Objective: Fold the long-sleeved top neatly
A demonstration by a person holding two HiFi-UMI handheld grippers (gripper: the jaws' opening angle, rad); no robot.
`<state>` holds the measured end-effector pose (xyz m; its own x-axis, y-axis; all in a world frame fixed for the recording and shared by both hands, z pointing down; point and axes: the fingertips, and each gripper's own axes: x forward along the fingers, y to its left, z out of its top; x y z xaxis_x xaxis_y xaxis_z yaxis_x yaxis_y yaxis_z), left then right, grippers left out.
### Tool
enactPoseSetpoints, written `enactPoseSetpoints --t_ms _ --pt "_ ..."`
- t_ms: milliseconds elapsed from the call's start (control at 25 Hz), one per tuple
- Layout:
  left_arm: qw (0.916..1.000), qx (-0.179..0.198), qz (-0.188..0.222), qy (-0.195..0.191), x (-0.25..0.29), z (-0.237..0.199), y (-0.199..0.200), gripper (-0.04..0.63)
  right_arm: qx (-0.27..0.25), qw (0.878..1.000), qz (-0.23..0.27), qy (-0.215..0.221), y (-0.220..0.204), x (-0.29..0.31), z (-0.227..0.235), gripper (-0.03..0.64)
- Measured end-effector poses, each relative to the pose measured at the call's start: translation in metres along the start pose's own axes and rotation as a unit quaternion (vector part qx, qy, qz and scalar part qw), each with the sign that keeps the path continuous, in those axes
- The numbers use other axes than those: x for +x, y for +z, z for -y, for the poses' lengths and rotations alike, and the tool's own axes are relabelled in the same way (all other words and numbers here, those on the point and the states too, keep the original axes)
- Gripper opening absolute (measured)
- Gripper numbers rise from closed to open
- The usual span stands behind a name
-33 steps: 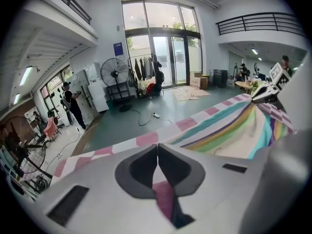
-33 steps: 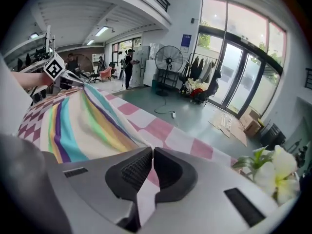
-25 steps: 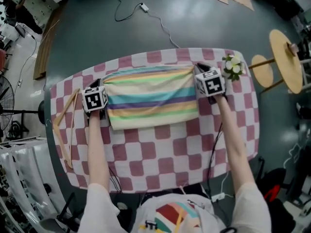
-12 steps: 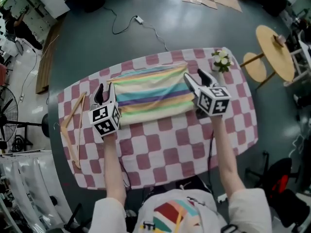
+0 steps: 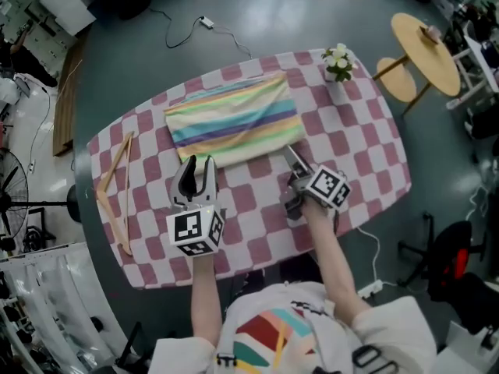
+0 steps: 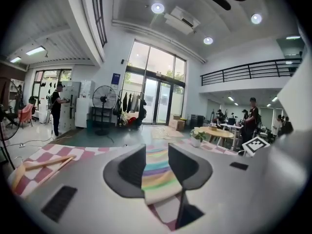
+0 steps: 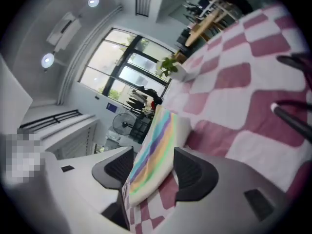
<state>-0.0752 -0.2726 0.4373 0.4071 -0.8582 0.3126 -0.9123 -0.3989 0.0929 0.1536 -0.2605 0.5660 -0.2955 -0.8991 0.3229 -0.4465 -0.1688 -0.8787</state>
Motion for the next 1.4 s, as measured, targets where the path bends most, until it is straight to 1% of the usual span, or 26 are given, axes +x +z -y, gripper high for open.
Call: enactPoseSetpoints --t_ms 80,160,280,400,480,520,560,640,680,720,760,840,920,960,1000,1040,1080,1120,1160,1200,1240,1280,1360,1400 --pt "0.9997 0.016 -0.016 -0.005 -0.004 0.007 -0.011 0.141 0.049 0.998 -0.005 -0.027 -0.008 0.008 0.022 0.252" --pt "0.9993 0.027 -0.025 -0.006 -0.006 0.008 -0.016 0.141 0.076 0.995 -0.01 -0.067 -0.012 0.017 0.042 0.252" --pt "0.999 0.031 -0.031 -0.003 -0.004 0.002 -0.019 0.141 0.088 0.99 0.002 -0.114 -0.006 0.027 0.056 0.238" --pt "0.9989 0.031 -0.035 0.004 0.003 -0.008 -0.02 0.141 0.093 0.986 0.026 -0.132 0.011 0.039 0.059 0.235" --pt "0.9992 0.019 -0.035 0.004 0.008 -0.011 -0.02 0.141 0.097 0.984 0.038 -0.144 0.022 0.047 0.062 0.22" --pt "0.9993 0.013 -0.035 0.004 0.01 -0.012 -0.02 0.141 0.101 0.982 0.042 -0.153 0.026 0.05 0.065 0.203" --pt "0.9993 0.009 -0.036 0.004 0.012 -0.013 -0.021 0.141 0.108 0.979 0.045 -0.165 0.027 0.052 0.07 0.172" --pt "0.9991 0.008 -0.041 0.005 0.014 -0.014 -0.023 0.141 0.12 0.974 0.048 -0.185 0.027 0.052 0.078 0.062" --pt "0.999 0.009 -0.044 0.005 0.015 -0.014 -0.025 0.131 0.115 0.974 0.051 -0.187 0.028 0.051 0.077 0.032" --pt "0.9989 0.009 -0.046 0.005 0.015 -0.015 -0.026 0.129 0.097 0.977 0.056 -0.183 0.03 0.05 0.072 0.023" --pt "0.9989 0.009 -0.046 0.008 0.014 -0.017 -0.026 0.127 0.067 0.98 0.062 -0.178 0.035 0.05 0.062 0.02" --pt "0.9988 0.007 -0.044 0.019 0.008 -0.024 -0.026 0.123 -0.006 0.984 0.072 -0.16 0.046 0.056 0.032 0.018" --pt "0.9985 0.0 -0.041 0.036 -0.004 -0.036 -0.026 0.12 -0.086 0.985 0.072 -0.13 0.053 0.071 -0.011 0.017" --pt "0.9982 -0.005 -0.04 0.045 -0.012 -0.043 -0.027 0.12 -0.133 0.983 0.066 -0.108 0.053 0.082 -0.037 0.017" --pt "0.9977 -0.011 -0.039 0.055 -0.021 -0.05 -0.028 0.118 -0.186 0.977 0.058 -0.083 0.049 0.094 -0.066 0.015" --pt "0.997 -0.015 -0.038 0.066 -0.031 -0.057 -0.03 0.118 -0.245 0.967 0.047 -0.056 0.04 0.106 -0.096 0.015" --pt "0.9962 -0.019 -0.037 0.077 -0.042 -0.065 -0.032 0.118 -0.311 0.95 0.034 -0.027 0.026 0.118 -0.126 0.015" --pt "0.9952 -0.023 -0.036 0.088 -0.053 -0.073 -0.034 0.118 -0.381 0.925 0.017 0.003 0.006 0.127 -0.156 0.015" --pt "0.9941 -0.027 -0.035 0.099 -0.065 -0.081 -0.037 0.118 -0.454 0.891 -0.005 0.032 -0.018 0.135 -0.182 0.015" --pt "0.9928 -0.031 -0.035 0.11 -0.076 -0.089 -0.042 0.118 -0.524 0.849 -0.033 0.058 -0.048 0.141 -0.203 0.015" --pt "0.9911 -0.037 -0.037 0.122 -0.089 -0.096 -0.048 0.118 -0.588 0.802 -0.067 0.083 -0.082 0.143 -0.214 0.015" --pt "0.9891 -0.043 -0.04 0.135 -0.102 -0.102 -0.055 0.118 -0.642 0.752 -0.105 0.104 -0.118 0.142 -0.216 0.015" --pt "0.9844 -0.056 -0.048 0.159 -0.127 -0.113 -0.07 0.118 -0.723 0.651 -0.184 0.136 -0.185 0.134 -0.195 0.015" --pt "0.9819 -0.064 -0.051 0.171 -0.139 -0.117 -0.078 0.118 -0.751 0.604 -0.221 0.147 -0.214 0.128 -0.175 0.015"
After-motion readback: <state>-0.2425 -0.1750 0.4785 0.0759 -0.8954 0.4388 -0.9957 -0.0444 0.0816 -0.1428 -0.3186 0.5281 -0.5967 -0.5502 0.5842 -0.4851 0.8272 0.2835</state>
